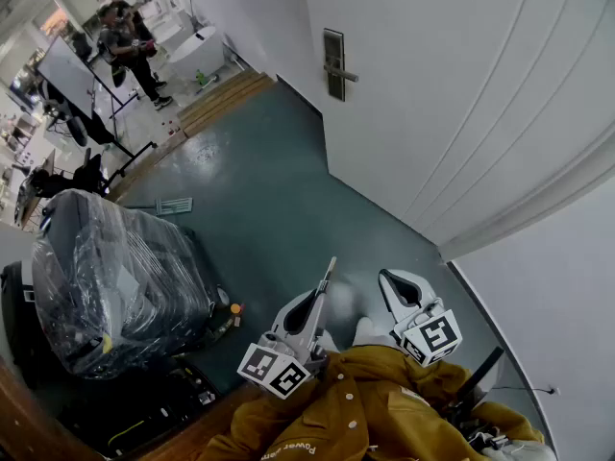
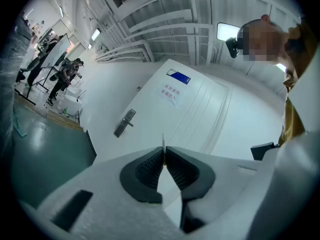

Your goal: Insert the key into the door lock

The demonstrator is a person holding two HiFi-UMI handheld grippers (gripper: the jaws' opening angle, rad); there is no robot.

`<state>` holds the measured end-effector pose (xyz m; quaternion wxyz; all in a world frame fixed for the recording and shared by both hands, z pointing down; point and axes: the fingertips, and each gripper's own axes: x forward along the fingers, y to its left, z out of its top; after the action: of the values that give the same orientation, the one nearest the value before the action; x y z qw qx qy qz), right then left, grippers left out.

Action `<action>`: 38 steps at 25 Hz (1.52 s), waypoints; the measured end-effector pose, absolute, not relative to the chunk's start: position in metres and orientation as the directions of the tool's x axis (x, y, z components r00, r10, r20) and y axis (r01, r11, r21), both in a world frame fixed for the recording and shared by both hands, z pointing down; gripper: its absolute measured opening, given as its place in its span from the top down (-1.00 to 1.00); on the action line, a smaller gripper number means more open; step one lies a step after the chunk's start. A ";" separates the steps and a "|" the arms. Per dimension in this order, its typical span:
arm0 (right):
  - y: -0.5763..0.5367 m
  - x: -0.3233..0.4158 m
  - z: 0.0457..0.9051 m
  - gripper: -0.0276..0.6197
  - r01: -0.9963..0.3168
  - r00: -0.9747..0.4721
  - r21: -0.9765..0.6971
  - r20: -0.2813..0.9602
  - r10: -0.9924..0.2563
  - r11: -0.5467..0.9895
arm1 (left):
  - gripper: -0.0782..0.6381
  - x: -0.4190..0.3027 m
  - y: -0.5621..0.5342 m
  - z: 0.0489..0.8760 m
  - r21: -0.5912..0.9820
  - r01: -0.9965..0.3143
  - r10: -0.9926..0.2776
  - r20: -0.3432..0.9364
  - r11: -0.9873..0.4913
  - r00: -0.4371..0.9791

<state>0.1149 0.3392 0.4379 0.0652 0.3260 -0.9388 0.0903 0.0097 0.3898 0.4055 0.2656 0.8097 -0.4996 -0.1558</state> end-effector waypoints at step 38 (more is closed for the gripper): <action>0.151 0.073 0.455 0.77 -0.607 -0.794 -0.163 0.170 -0.583 0.778 | 0.72 -0.059 0.180 0.445 0.643 -0.706 -0.902 0.053 -0.297 0.428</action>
<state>0.0728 0.1512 0.4554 0.0553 0.3161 -0.9413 0.1050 -0.0589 0.1803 0.4453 0.3026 0.7888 -0.5098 -0.1619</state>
